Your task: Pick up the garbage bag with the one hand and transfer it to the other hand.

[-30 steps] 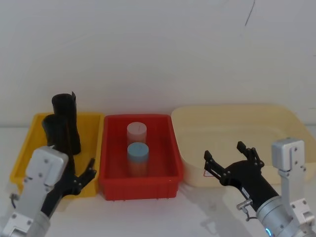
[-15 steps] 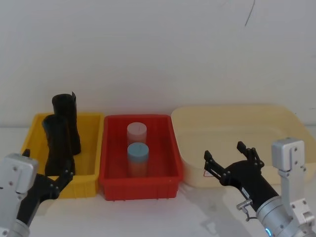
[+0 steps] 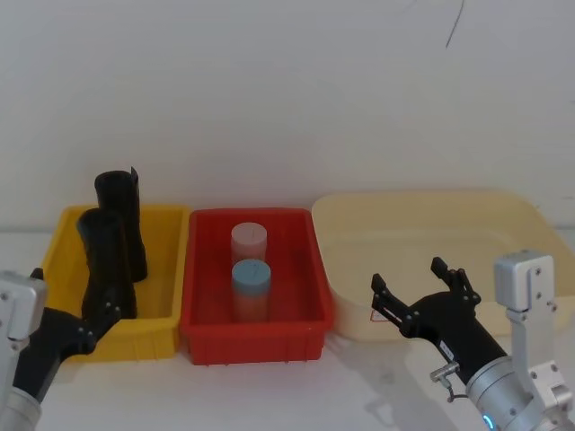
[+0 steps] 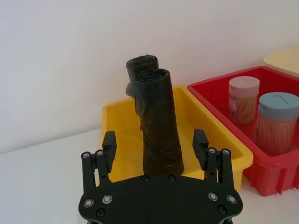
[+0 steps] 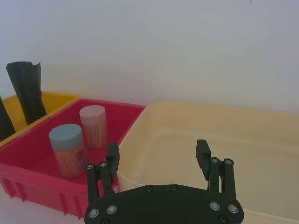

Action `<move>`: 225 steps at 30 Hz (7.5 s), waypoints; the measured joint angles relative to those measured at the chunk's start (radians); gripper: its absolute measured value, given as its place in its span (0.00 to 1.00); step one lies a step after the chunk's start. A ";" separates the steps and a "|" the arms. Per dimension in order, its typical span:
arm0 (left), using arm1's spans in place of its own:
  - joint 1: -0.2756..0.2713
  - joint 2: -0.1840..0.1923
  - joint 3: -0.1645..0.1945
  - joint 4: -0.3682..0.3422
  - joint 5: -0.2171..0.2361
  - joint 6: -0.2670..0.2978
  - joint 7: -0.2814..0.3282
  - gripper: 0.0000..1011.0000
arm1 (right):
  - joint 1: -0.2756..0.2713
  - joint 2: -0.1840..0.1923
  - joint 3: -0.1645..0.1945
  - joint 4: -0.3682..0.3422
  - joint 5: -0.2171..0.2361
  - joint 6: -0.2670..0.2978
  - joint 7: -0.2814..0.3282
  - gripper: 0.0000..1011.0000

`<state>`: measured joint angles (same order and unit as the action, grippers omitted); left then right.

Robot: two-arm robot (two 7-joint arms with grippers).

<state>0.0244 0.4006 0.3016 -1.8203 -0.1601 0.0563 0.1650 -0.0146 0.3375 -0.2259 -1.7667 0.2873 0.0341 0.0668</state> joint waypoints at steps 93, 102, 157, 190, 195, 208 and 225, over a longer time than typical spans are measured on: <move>-0.399 -0.098 0.032 0.298 -0.013 -0.066 -0.366 0.45 | 0.000 0.000 0.000 0.000 0.000 0.000 0.000 0.99; -0.486 -0.117 0.074 0.302 -0.005 -0.063 -0.446 0.45 | 0.000 0.000 0.000 0.000 0.000 0.000 0.000 0.99; -0.729 -0.368 0.258 0.672 -0.232 -0.254 -0.830 0.45 | 0.003 -0.026 0.013 0.003 -0.023 -0.014 0.023 0.99; -0.727 -0.376 0.263 0.692 -0.248 -0.268 -0.830 0.45 | 0.086 -0.064 -0.020 0.089 -0.117 -0.113 0.054 0.99; -0.727 -0.377 0.263 0.692 -0.248 -0.268 -0.830 0.45 | 0.113 -0.079 -0.026 0.118 -0.133 -0.120 0.054 0.99; -0.727 -0.377 0.263 0.693 -0.249 -0.268 -0.830 0.45 | 0.176 -0.124 -0.026 0.180 -0.164 -0.116 0.030 0.99; -0.728 -0.377 0.263 0.693 -0.249 -0.268 -0.830 0.45 | 0.203 -0.147 -0.006 0.198 -0.158 -0.077 0.044 0.70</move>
<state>-0.7031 0.0236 0.5649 -1.1274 -0.4089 -0.2121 -0.6653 0.1889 0.1903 -0.2318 -1.5688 0.1295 -0.0432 0.1107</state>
